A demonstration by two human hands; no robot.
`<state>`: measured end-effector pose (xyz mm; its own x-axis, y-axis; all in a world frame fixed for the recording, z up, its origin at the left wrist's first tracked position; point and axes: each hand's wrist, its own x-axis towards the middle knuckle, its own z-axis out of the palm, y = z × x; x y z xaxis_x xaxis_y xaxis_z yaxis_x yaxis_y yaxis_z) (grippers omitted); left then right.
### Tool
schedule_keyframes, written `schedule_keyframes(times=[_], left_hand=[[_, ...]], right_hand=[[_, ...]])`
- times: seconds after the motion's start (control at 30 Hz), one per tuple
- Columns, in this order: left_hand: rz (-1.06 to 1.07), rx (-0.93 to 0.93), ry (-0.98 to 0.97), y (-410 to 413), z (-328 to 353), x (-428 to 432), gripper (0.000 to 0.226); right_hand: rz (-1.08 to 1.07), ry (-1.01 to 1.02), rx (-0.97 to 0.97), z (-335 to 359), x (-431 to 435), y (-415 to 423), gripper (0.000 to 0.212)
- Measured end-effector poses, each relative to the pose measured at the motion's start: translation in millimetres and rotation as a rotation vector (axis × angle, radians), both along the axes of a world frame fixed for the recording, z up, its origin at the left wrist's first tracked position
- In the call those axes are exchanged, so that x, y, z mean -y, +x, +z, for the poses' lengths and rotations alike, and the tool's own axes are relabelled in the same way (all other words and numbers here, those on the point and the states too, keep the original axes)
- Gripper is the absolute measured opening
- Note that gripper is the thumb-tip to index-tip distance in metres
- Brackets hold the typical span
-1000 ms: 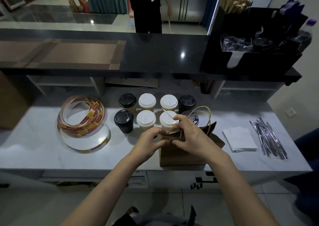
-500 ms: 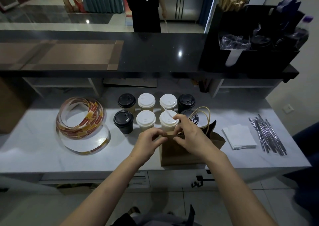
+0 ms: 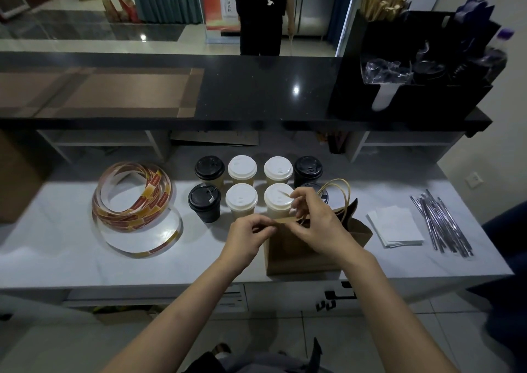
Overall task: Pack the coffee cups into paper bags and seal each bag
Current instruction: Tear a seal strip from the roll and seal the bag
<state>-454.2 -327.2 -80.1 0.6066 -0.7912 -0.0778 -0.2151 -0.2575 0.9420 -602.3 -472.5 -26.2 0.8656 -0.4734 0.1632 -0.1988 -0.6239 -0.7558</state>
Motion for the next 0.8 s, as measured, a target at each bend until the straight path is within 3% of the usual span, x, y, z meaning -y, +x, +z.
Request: schedule_keyframes(times=[0.17, 0.5, 0.8], left_hand=[[0.009, -0.049, -0.002, -2.2, 0.6, -0.3, 0.009], [-0.005, -0.068, 0.003, -4.7, 8.3, -0.5, 0.015], [-0.030, -0.045, -0.006, -3.4, 6.6, -0.6, 0.016]], right_hand=[[-0.103, 0.116, 0.109, 4.0, -2.5, -0.7, 0.028], [-0.207, 0.256, 0.201, 12.1, -6.6, -3.4, 0.032], [0.049, 0.011, -0.039, 9.6, -3.4, -3.5, 0.030]])
